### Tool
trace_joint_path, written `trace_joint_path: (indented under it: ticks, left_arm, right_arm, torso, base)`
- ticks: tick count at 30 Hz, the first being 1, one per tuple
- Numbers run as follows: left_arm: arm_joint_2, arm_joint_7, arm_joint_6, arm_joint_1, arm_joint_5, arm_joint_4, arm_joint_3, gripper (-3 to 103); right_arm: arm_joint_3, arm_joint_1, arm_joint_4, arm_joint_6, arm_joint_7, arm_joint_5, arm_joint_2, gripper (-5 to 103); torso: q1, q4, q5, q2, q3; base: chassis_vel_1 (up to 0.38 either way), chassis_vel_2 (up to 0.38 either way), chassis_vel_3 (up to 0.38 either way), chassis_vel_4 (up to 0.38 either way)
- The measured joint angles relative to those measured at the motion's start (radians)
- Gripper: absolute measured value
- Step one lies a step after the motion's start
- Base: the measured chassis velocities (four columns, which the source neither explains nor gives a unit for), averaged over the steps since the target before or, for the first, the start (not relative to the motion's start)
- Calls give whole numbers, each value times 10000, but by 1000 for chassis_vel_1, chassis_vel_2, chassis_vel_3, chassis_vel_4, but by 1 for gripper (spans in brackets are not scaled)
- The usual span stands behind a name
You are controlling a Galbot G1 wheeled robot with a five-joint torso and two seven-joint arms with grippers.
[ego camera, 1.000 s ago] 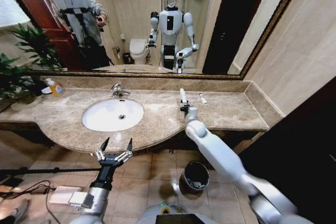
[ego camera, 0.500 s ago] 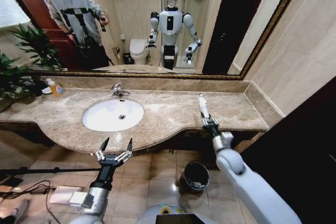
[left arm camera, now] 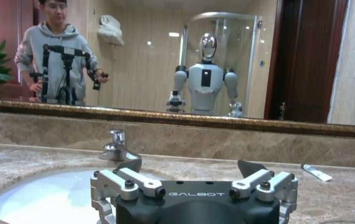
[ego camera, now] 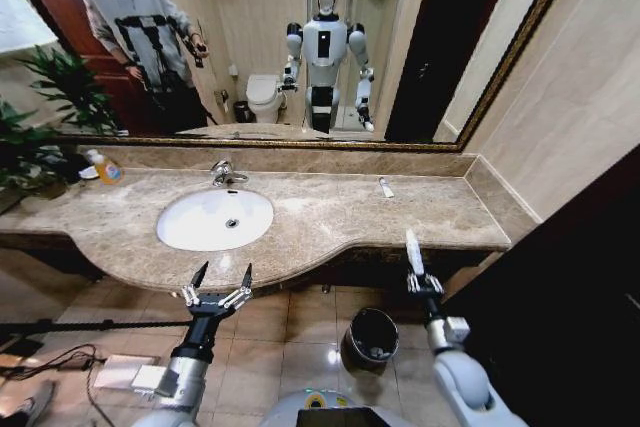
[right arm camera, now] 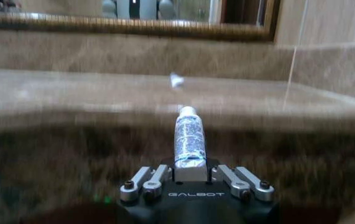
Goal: Pick up the trash from the sink and place it in the trash bin.
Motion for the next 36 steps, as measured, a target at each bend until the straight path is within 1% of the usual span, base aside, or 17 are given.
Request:
trace_joint_path:
  ticks: [2, 3, 6, 7, 12, 15, 18, 19, 22, 23, 26, 27, 30, 36]
  left_arm:
    - [0, 0, 0, 0, 0, 0, 0, 100]
    - [0, 0, 0, 0, 0, 0, 0, 100]
    - [0, 0, 0, 0, 0, 0, 0, 100]
    - [0, 0, 0, 0, 0, 0, 0, 100]
    - [-1, -1, 0, 0, 0, 0, 0, 100]
    - [0, 0, 0, 0, 0, 0, 0, 100]
    - [0, 0, 0, 0, 0, 0, 0, 100]
    - [0, 0, 0, 0, 0, 0, 0, 100]
    - [0, 0, 0, 0, 0, 0, 0, 100]
    - [0, 0, 0, 0, 0, 0, 0, 100]
    - [0, 0, 0, 0, 0, 0, 0, 100]
    - [0, 0, 0, 0, 0, 0, 0, 100]
    - [0, 0, 0, 0, 0, 0, 0, 100]
    - [0, 0, 0, 0, 0, 0, 0, 100]
  right_arm:
    - [-99, -34, -620, 255, -97, -223, 262, 27]
    - [-99, -34, -620, 255, -97, -223, 262, 27]
    - [-299, 70, -1807, 796, -136, -665, 570, 27]
    - [-299, 70, -1807, 796, -136, -665, 570, 27]
    - [-697, 431, -3218, 1215, -130, -809, 594, 27]
    - [-828, 685, -3901, 1223, -243, -877, 634, 27]
    - [-863, 959, -4515, 658, -801, -833, 786, 27]
    - [-863, 959, -4515, 658, -801, -833, 786, 27]
    - [-999, 1293, -5172, 68, -1478, -834, 731, 27]
    - [-999, 1293, -5172, 68, -1478, -834, 731, 27]
    - [-1037, 1873, -6213, -160, -1773, -1217, 786, 27]
    - [-1037, 1873, -6213, -160, -1773, -1217, 786, 27]
    - [-1083, 2466, -7245, -532, -2003, -1419, 840, 27]
    - [-1120, 3058, -8240, -881, -2172, -1661, 970, 27]
  torso:
    - [0, 0, 2, 0, 0]
    - [0, 0, 2, 0, 0]
    - [0, 0, 0, 0, 1]
    - [0, 0, 0, 0, 1]
    - [0, 2, 0, 0, 1]
    - [1, 1, 0, -1, 1]
    - [1, 1, 2, -2, 1]
    - [1, 1, 2, -2, 1]
    - [1, 0, 0, -1, 1]
    - [1, 0, 0, -1, 1]
    - [1, 1, 4, -2, 1]
    - [1, 1, 4, -2, 1]
    - [1, 1, 1, -2, 1]
    - [1, 0, 1, -2, 1]
  base:
    - [0, 0, 0, 0]
    - [0, 0, 0, 0]
    - [0, 0, 0, 0]
    - [0, 0, 0, 0]
    - [0, 0, 0, 0]
    - [0, 0, 0, 0]
    - [0, 0, 0, 0]
    - [0, 0, 0, 0]
    - [0, 0, 0, 0]
    - [0, 0, 0, 0]
    - [0, 0, 0, 0]
    - [0, 0, 0, 0]
    - [0, 0, 0, 0]
    - [0, 0, 0, 0]
